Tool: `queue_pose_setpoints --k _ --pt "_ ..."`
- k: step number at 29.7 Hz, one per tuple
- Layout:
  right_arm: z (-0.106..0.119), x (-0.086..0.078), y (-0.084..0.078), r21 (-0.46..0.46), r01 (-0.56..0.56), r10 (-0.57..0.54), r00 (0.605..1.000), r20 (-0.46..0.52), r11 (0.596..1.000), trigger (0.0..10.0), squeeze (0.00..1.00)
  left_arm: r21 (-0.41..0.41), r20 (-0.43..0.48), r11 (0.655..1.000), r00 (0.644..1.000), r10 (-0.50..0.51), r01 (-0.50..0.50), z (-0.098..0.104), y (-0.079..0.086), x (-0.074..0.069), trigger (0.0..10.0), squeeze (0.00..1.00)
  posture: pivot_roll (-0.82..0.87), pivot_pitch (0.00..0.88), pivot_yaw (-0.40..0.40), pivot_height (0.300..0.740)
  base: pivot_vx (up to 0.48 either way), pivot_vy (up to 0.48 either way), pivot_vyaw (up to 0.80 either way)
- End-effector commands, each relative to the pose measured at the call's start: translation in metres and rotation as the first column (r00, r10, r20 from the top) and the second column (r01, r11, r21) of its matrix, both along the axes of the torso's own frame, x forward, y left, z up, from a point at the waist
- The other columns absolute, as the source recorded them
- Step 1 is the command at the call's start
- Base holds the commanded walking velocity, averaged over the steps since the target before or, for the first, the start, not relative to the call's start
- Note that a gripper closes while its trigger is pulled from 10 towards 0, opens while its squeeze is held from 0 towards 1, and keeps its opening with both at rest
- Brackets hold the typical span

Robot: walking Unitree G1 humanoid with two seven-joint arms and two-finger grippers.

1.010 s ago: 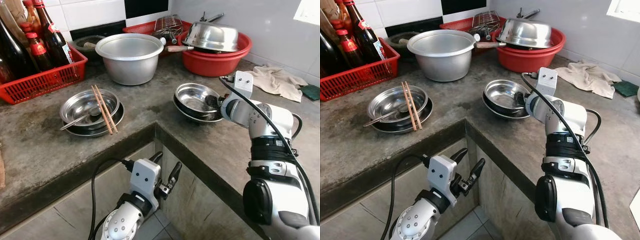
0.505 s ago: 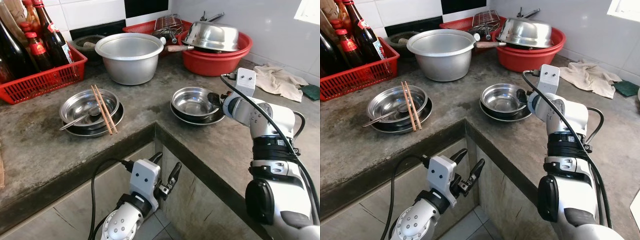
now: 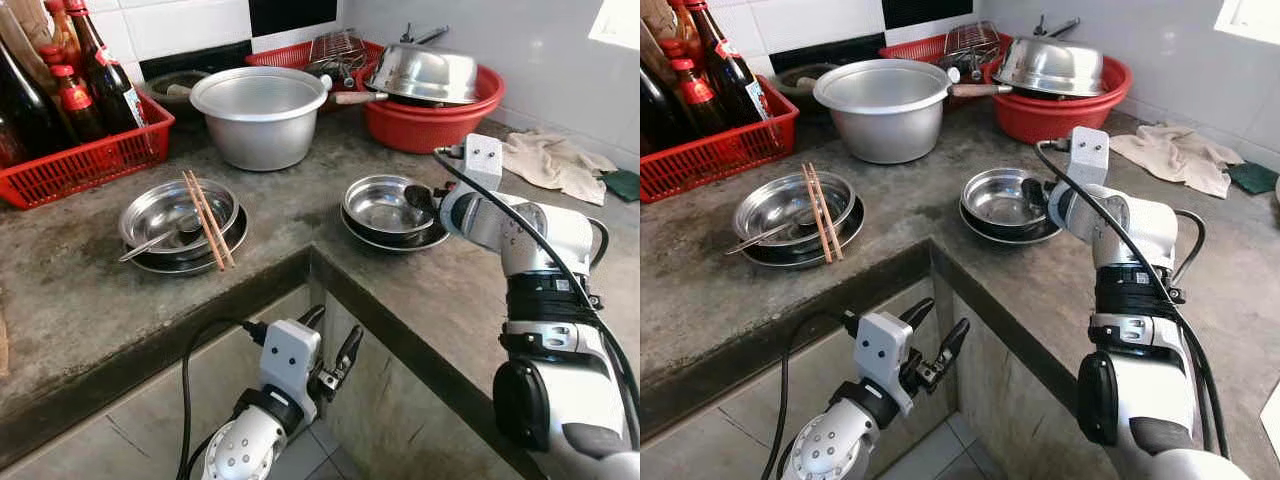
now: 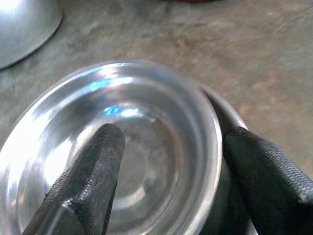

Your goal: Kitchen organization

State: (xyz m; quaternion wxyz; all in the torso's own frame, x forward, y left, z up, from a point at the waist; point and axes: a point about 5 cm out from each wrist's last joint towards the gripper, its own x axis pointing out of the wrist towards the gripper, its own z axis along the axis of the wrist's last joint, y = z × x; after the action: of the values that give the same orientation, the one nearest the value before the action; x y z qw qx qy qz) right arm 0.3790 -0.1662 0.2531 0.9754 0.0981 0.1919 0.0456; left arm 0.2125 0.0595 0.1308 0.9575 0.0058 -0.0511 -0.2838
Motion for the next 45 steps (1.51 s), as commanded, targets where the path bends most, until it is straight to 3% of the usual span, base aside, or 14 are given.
queue_pose_setpoints --k 1,4,5,6,7,8,9,20,26,27,28,29,30,45 --pt "0.0045 -0.0022 0.0016 -0.001 -0.019 0.019 1.0 0.011 1.0 10.0 0.0 -0.005 0.016 1.0 1.0 0.002 -0.002 0.003 -0.0001 -0.0006 10.0 0.0 0.2 0.076 -0.049 0.74 0.0 0.0 0.0" --pt "0.0047 -0.0023 0.0015 -0.001 -0.016 0.016 1.0 0.01 1.0 10.0 0.0 -0.006 0.016 1.0 1.0 0.002 -0.002 0.0031 -0.0001 -0.0005 10.0 0.0 0.2 0.076 -0.049 0.74 0.0 0.0 0.0" --pt "0.0053 -0.0022 0.001 -0.001 -0.01 0.01 1.0 0.012 1.0 0.0 0.0 -0.006 0.015 1.0 1.0 0.002 -0.002 0.0029 -0.0001 -0.0009 10.0 0.0 0.2 0.072 -0.049 0.74 0.0 0.0 0.0" --pt "0.0056 -0.0021 0.0006 0.0 -0.007 0.007 1.0 0.013 1.0 0.0 0.0 -0.006 0.015 1.0 1.0 0.002 -0.002 0.0028 -0.0001 -0.001 10.0 0.0 0.2 0.072 -0.049 0.74 0.0 0.0 0.0" --pt "0.0056 -0.0021 0.0009 0.004 -0.007 0.007 1.0 0.013 1.0 3.9 0.0 -0.004 0.014 1.0 1.0 0.001 -0.001 0.0023 -0.0001 -0.0012 10.0 0.0 0.2 0.071 -0.045 0.74 0.0 0.0 0.0" --pt "0.0055 -0.0023 0.0013 0.008 -0.011 0.01 1.0 0.011 1.0 3.9 0.0 -0.003 0.012 1.0 1.0 0.0 0.0 0.0018 -0.0001 -0.0015 10.0 0.0 0.2 0.071 -0.045 0.74 0.0 0.0 0.0" --pt "0.0056 -0.0024 0.0016 0.006 -0.013 0.013 1.0 0.01 1.0 10.0 0.0 -0.002 0.012 1.0 1.0 0.001 -0.001 0.0017 -0.0001 -0.0015 10.0 0.0 0.2 0.071 -0.045 0.74 0.0 0.0 0.0" --pt "0.0137 -0.0004 -0.0012 0.026 -0.002 0.001 0.999 0.038 1.0 10.0 0.0 0.001 0.009 1.0 1.0 0.002 -0.002 0.0018 -0.0002 -0.0007 10.0 0.0 0.2 0.076 -0.049 0.74 0.0 0.0 0.0" --pt "0.0075 -0.0018 0.0017 0.009 -0.032 0.032 0.999 0.0 0.999 10.0 0.0 0.001 0.011 1.0 1.0 0.005 -0.005 0.0024 -0.0003 -0.0001 10.0 0.0 0.2 0.081 -0.05 0.74 0.0 0.0 0.0" --pt "0.0062 -0.0018 0.0016 0.006 -0.032 0.032 0.999 -0.006 0.999 4.7 0.0 0.0 0.012 1.0 1.0 0.006 -0.006 0.0025 -0.0003 0.0 10.0 0.0 0.2 0.081 -0.05 0.74 0.0 0.0 0.0" --pt "0.005 -0.0018 0.0009 0.002 -0.028 0.028 1.0 -0.011 1.0 3.7 0.0 0.0 0.012 1.0 1.0 0.007 -0.007 0.0025 -0.0002 -0.0001 10.0 0.0 0.2 0.081 -0.05 0.74 0.0 0.0 0.0" --pt "0.0041 -0.0017 0.0 -0.002 -0.023 0.023 1.0 -0.016 1.0 3.7 0.0 0.001 0.012 1.0 1.0 0.008 -0.008 0.0024 -0.0002 -0.0001 10.0 0.0 0.2 0.081 -0.05 0.74 0.0 0.0 0.0" --pt "0.0039 -0.0015 -0.0011 -0.002 -0.017 0.017 1.0 -0.016 1.0 0.0 0.0 0.001 0.012 1.0 1.0 0.008 -0.008 0.0026 -0.0004 0.0 10.0 0.0 0.2 0.084 -0.049 0.74 0.0 0.0 0.0" --pt "0.0054 -0.0001 -0.0041 0.004 -0.004 0.004 1.0 -0.01 1.0 0.0 0.0 -0.001 0.011 1.0 1.0 0.012 -0.012 0.0026 0.0 0.0003 10.0 0.0 0.19 0.088 -0.049 0.74 0.0 0.0 0.0"
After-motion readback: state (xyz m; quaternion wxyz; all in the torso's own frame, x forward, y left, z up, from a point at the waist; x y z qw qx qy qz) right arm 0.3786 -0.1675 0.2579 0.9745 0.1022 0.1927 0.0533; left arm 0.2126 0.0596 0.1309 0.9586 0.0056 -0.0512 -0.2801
